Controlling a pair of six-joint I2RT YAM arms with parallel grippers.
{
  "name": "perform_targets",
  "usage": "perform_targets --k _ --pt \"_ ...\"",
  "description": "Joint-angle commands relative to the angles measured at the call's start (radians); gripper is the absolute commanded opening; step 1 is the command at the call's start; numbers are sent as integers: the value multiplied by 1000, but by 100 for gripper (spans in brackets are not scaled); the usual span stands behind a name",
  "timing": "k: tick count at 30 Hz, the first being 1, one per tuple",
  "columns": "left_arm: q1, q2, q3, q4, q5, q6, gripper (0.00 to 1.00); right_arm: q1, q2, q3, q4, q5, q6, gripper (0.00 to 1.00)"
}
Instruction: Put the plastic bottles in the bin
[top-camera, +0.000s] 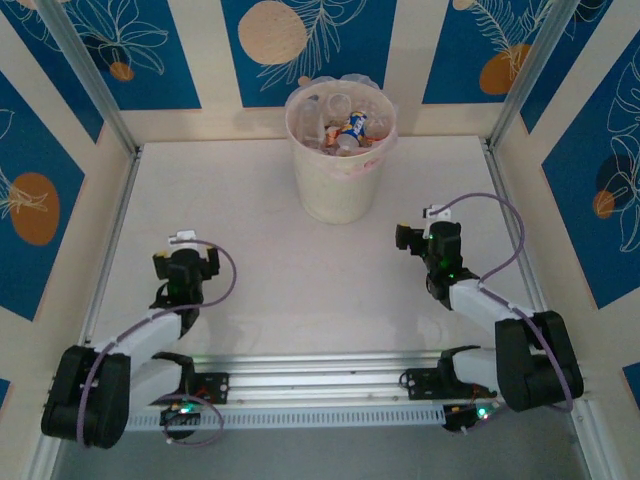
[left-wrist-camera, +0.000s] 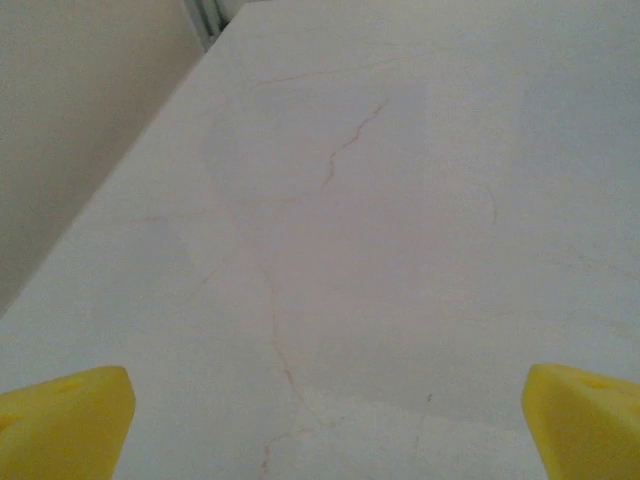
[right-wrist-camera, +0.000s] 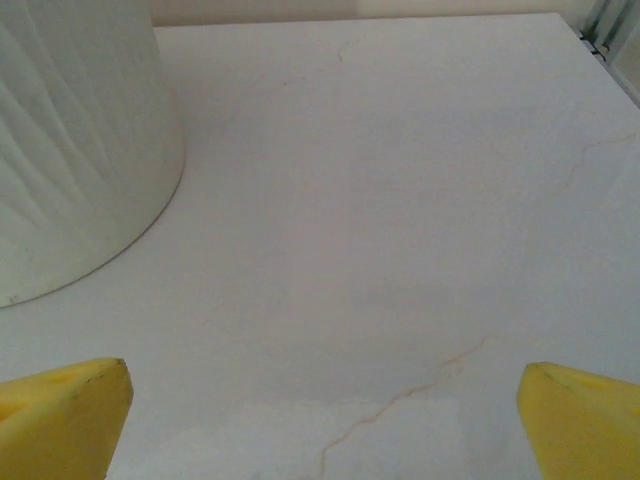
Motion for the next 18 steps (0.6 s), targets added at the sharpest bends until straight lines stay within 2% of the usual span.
perform_targets --k 1,9,18 --pt "27 42 13 139 82 24 100 -16 36 -22 153 -53 -33 99" --pt "56 144 45 229 145 45 99 -46 121 -23 245 -103 -48 99" --pt "84 303 71 402 192 60 100 -73 183 -21 321 -182 -71 99"
